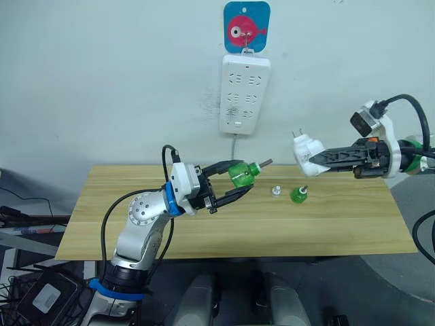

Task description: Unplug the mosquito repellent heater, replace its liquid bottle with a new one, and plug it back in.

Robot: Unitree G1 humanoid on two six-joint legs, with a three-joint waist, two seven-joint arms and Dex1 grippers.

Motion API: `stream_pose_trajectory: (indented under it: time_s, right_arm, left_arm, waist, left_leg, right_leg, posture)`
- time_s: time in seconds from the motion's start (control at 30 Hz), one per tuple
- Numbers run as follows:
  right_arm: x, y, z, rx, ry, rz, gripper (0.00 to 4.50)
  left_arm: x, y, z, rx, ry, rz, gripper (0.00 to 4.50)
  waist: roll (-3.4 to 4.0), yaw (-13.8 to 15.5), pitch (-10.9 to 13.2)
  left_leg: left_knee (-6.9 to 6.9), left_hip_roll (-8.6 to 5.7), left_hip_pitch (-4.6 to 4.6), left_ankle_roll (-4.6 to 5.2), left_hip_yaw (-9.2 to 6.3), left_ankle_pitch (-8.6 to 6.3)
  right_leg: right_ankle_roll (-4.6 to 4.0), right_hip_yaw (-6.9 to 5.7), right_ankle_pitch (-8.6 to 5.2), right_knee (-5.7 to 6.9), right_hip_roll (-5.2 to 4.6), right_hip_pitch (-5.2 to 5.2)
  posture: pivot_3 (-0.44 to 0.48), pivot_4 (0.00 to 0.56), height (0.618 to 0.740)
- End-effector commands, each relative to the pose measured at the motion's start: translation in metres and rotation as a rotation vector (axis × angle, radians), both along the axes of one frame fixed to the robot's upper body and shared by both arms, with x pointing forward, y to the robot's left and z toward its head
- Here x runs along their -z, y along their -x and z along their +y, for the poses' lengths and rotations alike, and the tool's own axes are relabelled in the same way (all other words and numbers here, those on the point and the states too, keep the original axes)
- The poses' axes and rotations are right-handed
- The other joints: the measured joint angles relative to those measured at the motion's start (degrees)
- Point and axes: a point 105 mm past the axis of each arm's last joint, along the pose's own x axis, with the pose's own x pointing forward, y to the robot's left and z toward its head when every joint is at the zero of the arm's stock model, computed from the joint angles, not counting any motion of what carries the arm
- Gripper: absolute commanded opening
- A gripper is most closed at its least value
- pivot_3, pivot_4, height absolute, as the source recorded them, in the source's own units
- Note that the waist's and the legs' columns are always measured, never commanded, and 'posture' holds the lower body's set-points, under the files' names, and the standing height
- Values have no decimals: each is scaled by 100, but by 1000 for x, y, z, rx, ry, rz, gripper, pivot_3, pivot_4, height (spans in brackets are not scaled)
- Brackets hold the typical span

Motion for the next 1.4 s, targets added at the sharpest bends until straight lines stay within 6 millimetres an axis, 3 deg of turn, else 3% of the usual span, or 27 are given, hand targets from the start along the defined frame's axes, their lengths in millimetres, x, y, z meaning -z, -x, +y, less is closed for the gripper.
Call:
stream_pose_trajectory:
  time_s: [0.03,0.7,1.1,1.4]
  right_arm:
    - [-15,4,5,-25,-36,-25,2938]
    - [-11,13,30,-70,-22,-33,2938]
    - [-17,20,35,-99,-49,-27,2938]
    - [-7,20,40,-86,-5,-39,2938]
  left_arm:
    - [-6,6,-6,29,8,-45,2268]
    - [-13,11,-30,97,7,-61,2268]
    - [-9,14,-30,100,-3,-52,2268]
    - [-18,13,-31,100,6,-82,2268]
  waist:
    - [0,1,0]
    - [0,1,0]
    - [0,2,0]
    - [1,7,-1]
  left_leg:
    - [0,0,-1,1,0,0]
    - [2,0,-2,4,3,-1]
    - [6,0,-2,5,3,-1]
    - [7,0,-2,6,5,-1]
  right_leg:
    - [-6,0,4,-2,0,1]
    - [19,-2,16,-17,1,11]
    - [15,-4,21,-17,3,14]
    - [16,-3,22,-17,4,15]
  posture:
    - [-5,230,740]
    - [-2,223,740]
    - [9,214,740]
    - [24,203,740]
